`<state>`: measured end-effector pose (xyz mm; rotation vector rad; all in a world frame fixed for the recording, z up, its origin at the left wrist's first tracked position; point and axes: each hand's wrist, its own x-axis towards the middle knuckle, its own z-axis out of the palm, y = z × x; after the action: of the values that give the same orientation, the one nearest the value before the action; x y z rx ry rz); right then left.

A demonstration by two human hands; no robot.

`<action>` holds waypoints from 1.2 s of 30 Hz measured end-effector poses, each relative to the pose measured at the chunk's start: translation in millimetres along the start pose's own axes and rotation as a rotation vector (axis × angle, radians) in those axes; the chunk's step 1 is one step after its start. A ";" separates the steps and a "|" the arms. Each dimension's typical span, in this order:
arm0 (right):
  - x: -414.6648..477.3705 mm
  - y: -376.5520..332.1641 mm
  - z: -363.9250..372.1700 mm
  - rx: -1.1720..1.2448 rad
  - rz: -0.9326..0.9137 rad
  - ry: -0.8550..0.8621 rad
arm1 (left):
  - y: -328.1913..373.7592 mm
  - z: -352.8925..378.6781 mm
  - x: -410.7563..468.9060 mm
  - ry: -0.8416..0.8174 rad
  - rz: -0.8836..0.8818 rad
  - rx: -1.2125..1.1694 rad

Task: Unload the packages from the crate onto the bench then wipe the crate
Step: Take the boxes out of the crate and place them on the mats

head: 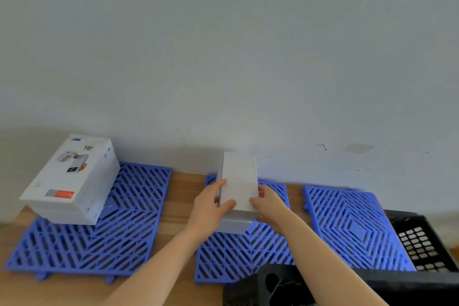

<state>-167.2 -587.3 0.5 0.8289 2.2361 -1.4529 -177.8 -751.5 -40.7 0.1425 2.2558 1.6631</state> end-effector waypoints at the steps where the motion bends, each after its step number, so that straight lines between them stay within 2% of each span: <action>1: 3.0 1.4 1.6 -0.015 0.004 -0.016 | -3.8 -0.5 1.2 0.000 -0.003 0.015; 12: 3.5 4.4 1.5 -0.193 -0.010 -0.065 | -12.6 4.4 0.7 0.003 0.043 0.236; 16: -0.2 0.8 4.1 -0.252 -0.083 0.011 | -15.3 -2.6 -6.3 -0.012 0.070 0.239; 20: -9.7 -6.3 -4.0 -0.277 -0.196 0.182 | -12.8 -14.9 -20.8 0.051 0.084 0.272; 24: -27.5 -11.9 -19.5 -0.275 -0.327 0.277 | -4.5 -26.5 -38.0 0.153 0.111 0.283; 31: -72.3 0.2 -62.3 -0.242 -0.393 0.297 | 33.7 -17.9 -76.4 0.233 0.171 0.377; 36: -113.5 22.6 -108.4 -0.266 -0.432 0.292 | 79.1 11.4 -113.3 0.282 0.281 0.397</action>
<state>-62.7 -514.0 94.6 0.5183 2.8902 -1.2145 -76.9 -747.6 54.3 0.3521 2.8783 1.4070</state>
